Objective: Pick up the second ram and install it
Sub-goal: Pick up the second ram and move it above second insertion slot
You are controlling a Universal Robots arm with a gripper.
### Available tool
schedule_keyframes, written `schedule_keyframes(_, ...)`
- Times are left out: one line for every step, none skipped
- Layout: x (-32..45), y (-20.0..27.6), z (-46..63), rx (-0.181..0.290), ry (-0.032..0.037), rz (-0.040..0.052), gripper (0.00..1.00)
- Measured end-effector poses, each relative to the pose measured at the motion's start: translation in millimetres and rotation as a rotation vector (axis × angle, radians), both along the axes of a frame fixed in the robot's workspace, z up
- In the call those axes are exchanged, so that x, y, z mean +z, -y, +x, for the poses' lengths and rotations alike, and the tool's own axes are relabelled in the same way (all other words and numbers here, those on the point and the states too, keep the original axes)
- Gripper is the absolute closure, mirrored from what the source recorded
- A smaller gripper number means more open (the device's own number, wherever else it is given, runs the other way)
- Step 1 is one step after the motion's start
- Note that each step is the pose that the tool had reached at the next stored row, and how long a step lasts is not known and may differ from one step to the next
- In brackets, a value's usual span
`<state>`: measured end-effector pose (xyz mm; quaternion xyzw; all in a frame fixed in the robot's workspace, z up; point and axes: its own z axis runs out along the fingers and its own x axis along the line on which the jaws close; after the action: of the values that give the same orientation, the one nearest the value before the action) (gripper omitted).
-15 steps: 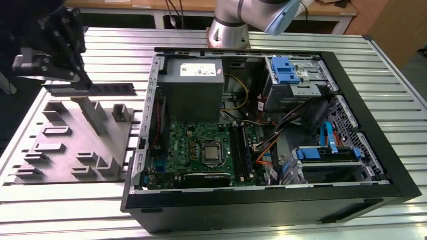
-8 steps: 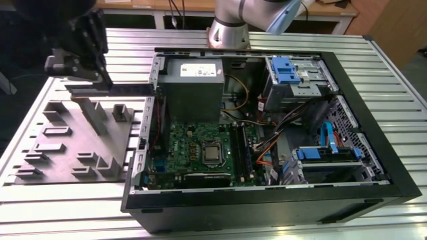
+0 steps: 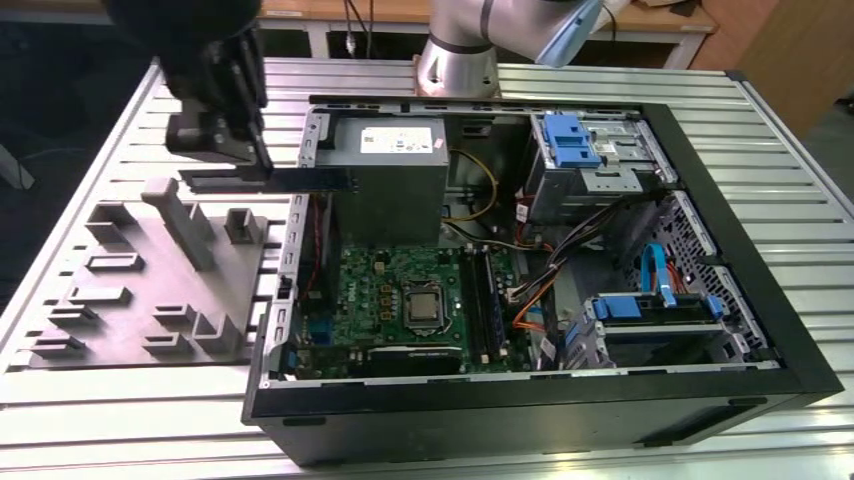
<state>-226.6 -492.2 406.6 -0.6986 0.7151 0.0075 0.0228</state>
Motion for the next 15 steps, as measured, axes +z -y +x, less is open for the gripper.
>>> schedule_keyframes(-0.1, 0.0, 4.5, 0.000, -0.0001, 0.0000, 0.89)
schedule_keyframes(-0.2, 0.0, 8.9, 0.000, -0.0002, 0.0000, 0.89)
schedule_keyframes(-0.3, 0.0, 13.4, 0.000, -0.0003, -0.0001, 0.89)
schedule_keyframes(-0.5, 0.0, 18.3, 0.000, -0.0003, -0.0001, 0.89)
schedule_keyframes(-0.6, 0.0, 22.8, 0.000, -0.0003, -0.0001, 0.89)
schedule_keyframes(-0.8, 0.0, 27.2, 0.000, -0.0004, 0.0000, 0.89)
schedule_keyframes(-0.9, 0.0, 31.7, 0.000, -0.0004, 0.0000, 0.89)
schedule_keyframes(-1.0, 0.0, 36.2, 0.000, -0.0005, -0.0001, 0.89)
schedule_keyframes(-1.1, 0.0, 40.7, 0.000, -0.0007, -0.0001, 0.89)
schedule_keyframes(-1.2, 0.0, 45.2, 0.000, -0.0008, -0.0001, 0.89)
schedule_keyframes(-1.3, 0.0, 49.7, 0.000, -0.0010, -0.0001, 0.89)
schedule_keyframes(-1.4, 0.0, 54.4, 0.000, -0.0012, -0.0001, 0.89)
schedule_keyframes(-1.6, 0.0, 59.0, 0.000, -0.0013, 0.0000, 0.89)
schedule_keyframes(-1.6, 0.0, 63.1, 0.000, -0.0014, 0.0000, 0.89)
schedule_keyframes(-1.7, 0.0, 67.1, 0.000, -0.0015, 0.0000, 0.89)
